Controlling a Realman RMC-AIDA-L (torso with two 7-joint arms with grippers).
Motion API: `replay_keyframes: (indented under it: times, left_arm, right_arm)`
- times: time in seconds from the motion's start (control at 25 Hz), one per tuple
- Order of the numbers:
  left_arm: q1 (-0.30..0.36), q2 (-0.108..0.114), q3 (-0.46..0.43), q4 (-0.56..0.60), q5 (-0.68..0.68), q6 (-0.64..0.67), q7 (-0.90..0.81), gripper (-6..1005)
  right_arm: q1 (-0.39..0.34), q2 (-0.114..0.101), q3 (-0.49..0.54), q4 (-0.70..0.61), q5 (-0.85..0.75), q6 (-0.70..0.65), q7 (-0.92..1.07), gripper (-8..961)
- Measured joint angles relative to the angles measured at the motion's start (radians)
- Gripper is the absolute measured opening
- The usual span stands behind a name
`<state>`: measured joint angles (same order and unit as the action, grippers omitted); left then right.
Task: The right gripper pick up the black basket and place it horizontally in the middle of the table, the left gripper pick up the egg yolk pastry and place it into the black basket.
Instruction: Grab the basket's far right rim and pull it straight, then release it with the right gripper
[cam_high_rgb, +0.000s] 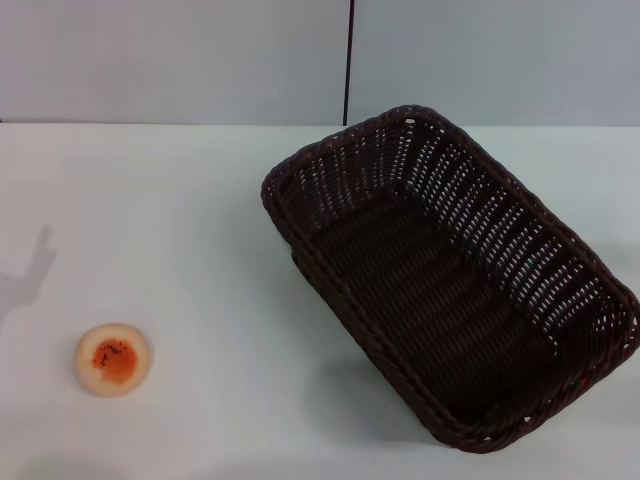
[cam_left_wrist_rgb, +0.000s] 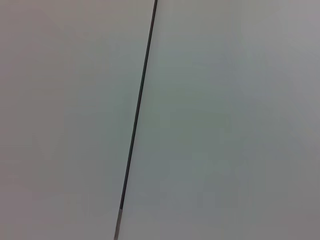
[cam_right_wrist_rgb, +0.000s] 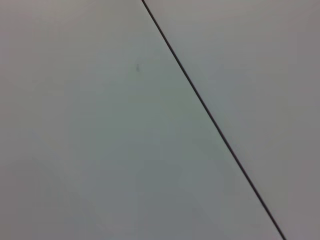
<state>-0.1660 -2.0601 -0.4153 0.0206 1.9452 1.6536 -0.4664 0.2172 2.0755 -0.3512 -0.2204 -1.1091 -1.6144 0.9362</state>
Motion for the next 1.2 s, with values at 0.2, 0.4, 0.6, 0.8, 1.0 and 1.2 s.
replay_keyframes:
  times: [0.2, 0.4, 0.6, 0.8, 1.0, 1.2]
  left_arm:
    - [-0.005, 0.0, 0.002, 0.018, 0.003, 0.0, -0.004, 813]
    - [-0.006, 0.0, -0.001, 0.03, 0.0, 0.002, -0.005, 813]
    - [-0.014, 0.0, -0.001, 0.034, 0.001, -0.004, -0.005, 813]
    - [-0.022, 0.001, 0.002, 0.042, 0.001, -0.008, -0.006, 813]
    - [-0.022, 0.001, 0.003, 0.042, 0.002, -0.013, -0.005, 813]
    - [-0.02, 0.001, 0.003, 0.042, 0.002, -0.014, -0.002, 812]
  right_arm:
    - [0.011, 0.0, 0.0, 0.001, 0.001, 0.004, -0.001, 767]
    - [0.015, -0.002, 0.0, -0.002, -0.002, 0.001, 0.008, 767]
    - [0.008, -0.006, -0.001, -0.1, -0.09, 0.003, 0.126, 766]
    - [-0.001, -0.009, 0.001, -0.446, -0.267, 0.007, 0.518, 766]
    - [0.056, -0.039, -0.001, -0.838, -0.547, -0.008, 0.974, 765]
    - [0.208, -0.106, -0.03, -1.124, -0.981, -0.134, 1.36, 764]
